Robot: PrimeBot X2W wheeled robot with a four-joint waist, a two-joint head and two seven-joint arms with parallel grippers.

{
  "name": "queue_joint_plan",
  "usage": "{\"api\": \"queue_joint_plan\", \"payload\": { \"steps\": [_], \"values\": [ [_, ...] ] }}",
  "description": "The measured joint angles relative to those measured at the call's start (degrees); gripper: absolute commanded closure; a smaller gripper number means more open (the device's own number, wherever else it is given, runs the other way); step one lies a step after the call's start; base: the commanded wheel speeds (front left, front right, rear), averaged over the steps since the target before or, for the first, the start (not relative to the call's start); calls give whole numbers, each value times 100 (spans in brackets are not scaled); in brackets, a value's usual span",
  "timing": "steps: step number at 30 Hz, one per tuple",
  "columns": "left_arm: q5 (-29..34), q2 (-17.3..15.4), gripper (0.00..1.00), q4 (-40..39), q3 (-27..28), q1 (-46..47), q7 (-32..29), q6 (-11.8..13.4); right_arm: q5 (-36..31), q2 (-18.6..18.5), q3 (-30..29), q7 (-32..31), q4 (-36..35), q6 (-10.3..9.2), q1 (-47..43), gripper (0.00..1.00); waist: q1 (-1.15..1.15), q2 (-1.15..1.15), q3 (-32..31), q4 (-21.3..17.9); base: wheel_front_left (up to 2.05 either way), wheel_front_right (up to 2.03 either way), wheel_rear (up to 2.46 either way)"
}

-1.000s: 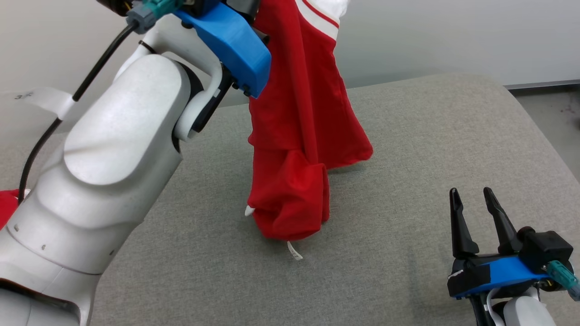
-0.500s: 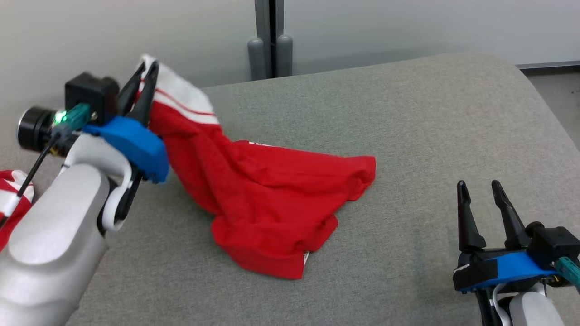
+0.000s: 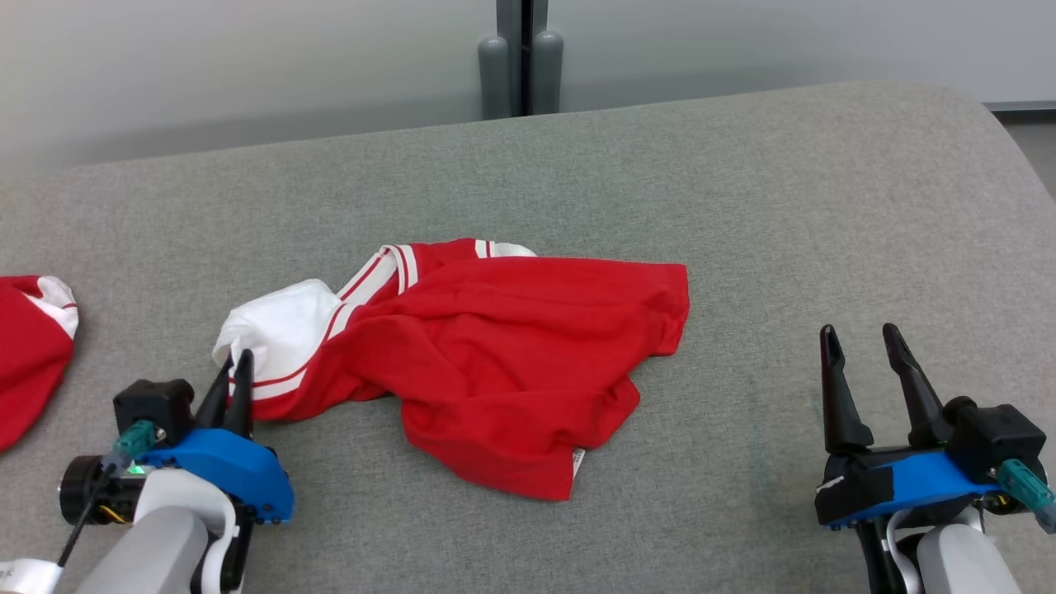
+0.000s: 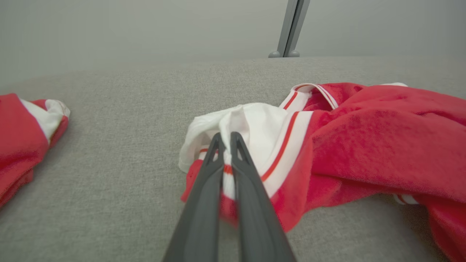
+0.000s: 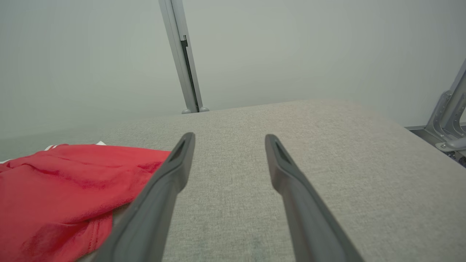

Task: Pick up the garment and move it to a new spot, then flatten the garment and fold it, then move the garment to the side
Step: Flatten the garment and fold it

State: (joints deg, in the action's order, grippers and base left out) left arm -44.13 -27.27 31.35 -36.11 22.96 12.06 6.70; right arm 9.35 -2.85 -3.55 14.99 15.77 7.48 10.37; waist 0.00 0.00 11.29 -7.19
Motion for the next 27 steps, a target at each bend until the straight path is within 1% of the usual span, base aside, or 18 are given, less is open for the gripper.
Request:
{"api": "queue_joint_plan", "payload": {
  "steps": [3, 4, 6, 9, 11, 13, 18, 23, 27],
  "values": [
    [-24, 166, 100, 105, 4, -94, 126, -23, -23, 0, 10, 0, 30, 0, 4, 0, 0, 0, -22, 63, 0, 0, 0],
    [-13, 210, 96, 127, 32, -104, 179, -14, -31, 0, 18, 0, 38, 0, 4, 0, 0, 0, -37, 83, 0, 0, 0],
    [73, 265, 0, 115, 118, -109, 252, 3, -60, 0, 9, 1, 52, 0, 4, 0, 0, 0, -79, 128, 0, 0, 0],
    [244, 359, 0, -22, 375, -157, 287, 31, -82, 0, -35, 1, 77, 0, -4, 0, 0, 0, -183, 226, 0, 0, 0],
    [480, 430, 0, -314, 649, -270, 292, 69, -85, 1, -42, 2, 93, 0, -14, 0, 0, 0, -268, 289, 0, 0, 0],
    [734, 501, 0, -631, 991, -476, 293, 142, -83, 0, -37, 3, 112, 0, -51, 0, 0, 0, -354, 344, 0, 0, 0],
    [1341, 739, 0, -1295, 1696, -1122, 293, 192, -82, 0, -48, 3, 162, 0, -153, 0, 0, 0, -566, 482, 0, 0, 0],
    [1882, 1028, 0, -1849, 2245, -1685, 293, 175, -81, 1, -70, 3, 183, 0, -286, 0, -1, 0, -752, 602, 0, 0, 0],
    [2218, 1278, 0, -2129, 2591, -2039, 293, 98, -68, 1, -87, 3, 193, 0, -407, 0, 0, 0, -865, 674, 0, 0, 0]
  ]
}}
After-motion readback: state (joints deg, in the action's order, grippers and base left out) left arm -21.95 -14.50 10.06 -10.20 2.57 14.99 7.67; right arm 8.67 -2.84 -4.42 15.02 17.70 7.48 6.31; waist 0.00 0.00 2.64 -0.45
